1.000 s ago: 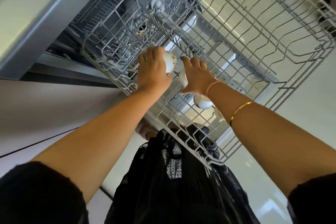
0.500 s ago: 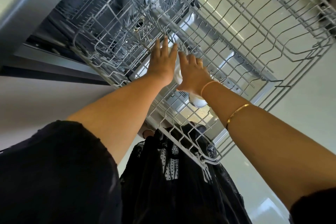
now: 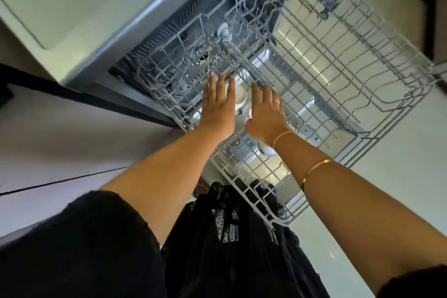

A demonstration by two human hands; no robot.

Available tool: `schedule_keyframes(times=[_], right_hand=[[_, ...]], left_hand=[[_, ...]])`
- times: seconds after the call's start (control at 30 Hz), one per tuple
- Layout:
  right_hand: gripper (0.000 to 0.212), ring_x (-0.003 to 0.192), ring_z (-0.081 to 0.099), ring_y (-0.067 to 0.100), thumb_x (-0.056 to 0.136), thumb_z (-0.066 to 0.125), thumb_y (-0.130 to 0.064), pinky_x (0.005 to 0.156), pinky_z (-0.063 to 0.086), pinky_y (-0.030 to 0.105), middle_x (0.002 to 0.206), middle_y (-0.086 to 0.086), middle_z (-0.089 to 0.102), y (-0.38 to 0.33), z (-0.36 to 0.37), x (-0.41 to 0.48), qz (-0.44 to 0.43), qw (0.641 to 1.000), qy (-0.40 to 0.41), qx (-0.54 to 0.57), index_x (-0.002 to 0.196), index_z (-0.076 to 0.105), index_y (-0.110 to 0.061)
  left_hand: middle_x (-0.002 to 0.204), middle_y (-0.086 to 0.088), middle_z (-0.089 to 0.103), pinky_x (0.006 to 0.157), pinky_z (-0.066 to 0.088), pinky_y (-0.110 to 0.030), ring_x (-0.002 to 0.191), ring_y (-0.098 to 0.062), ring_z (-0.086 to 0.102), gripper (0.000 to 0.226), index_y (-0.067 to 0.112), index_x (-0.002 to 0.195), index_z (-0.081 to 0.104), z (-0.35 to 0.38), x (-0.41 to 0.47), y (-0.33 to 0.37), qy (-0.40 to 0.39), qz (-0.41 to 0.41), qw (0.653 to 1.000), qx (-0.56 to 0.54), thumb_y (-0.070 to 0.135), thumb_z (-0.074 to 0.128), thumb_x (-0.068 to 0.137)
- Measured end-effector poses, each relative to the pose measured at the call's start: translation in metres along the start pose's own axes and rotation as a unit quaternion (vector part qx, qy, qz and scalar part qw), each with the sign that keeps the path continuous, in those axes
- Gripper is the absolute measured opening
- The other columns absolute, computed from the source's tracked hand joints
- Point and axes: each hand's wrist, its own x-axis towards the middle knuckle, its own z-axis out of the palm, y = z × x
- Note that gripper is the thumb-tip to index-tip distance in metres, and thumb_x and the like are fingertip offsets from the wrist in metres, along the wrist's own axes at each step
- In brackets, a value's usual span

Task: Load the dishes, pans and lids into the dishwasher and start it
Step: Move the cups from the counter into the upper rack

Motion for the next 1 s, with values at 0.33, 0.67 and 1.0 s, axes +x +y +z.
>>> schedule_keyframes(times=[0.33, 0.67, 1.0], right_hand=[[0.047, 0.096, 0.058, 0.041, 0.069, 0.066, 0.003, 0.076, 0.052, 0.043, 0.114, 0.023, 0.054, -0.058, -0.04, -0.049, -0.204, 0.955, 0.214, 0.009, 0.114, 0.054, 0.002], [0.029, 0.076, 0.052, 0.03, 0.077, 0.038, -0.014, 0.064, 0.047, 0.036, 0.086, 0.014, 0.055, -0.181, -0.074, -0.073, -0.403, 0.869, 0.274, 0.083, 0.095, 0.057, -0.002], [0.022, 0.068, 0.052, 0.025, 0.078, 0.04, -0.017, 0.059, 0.049, 0.035, 0.084, 0.011, 0.054, -0.313, -0.05, -0.085, -0.541, 0.797, 0.261, 0.068, 0.096, 0.049, -0.01]], left_hand=[[0.152, -0.009, 0.027, 0.118, 0.017, -0.039, 0.146, -0.027, 0.005, 0.059, 0.005, 0.147, 0.02, -0.083, -0.098, -0.014, 0.185, -0.02, 0.972, -0.141, 0.013, 0.048, 0.095], [0.116, -0.006, 0.061, 0.108, 0.037, -0.031, 0.122, -0.025, 0.048, 0.034, 0.009, 0.118, 0.058, -0.136, -0.182, -0.082, 0.461, -0.146, 0.859, -0.171, 0.01, 0.052, 0.085], [0.111, -0.005, 0.058, 0.097, 0.041, -0.029, 0.109, -0.014, 0.042, 0.034, 0.012, 0.118, 0.056, -0.164, -0.237, -0.181, 0.551, -0.273, 0.766, -0.189, 0.018, 0.049, 0.085]])
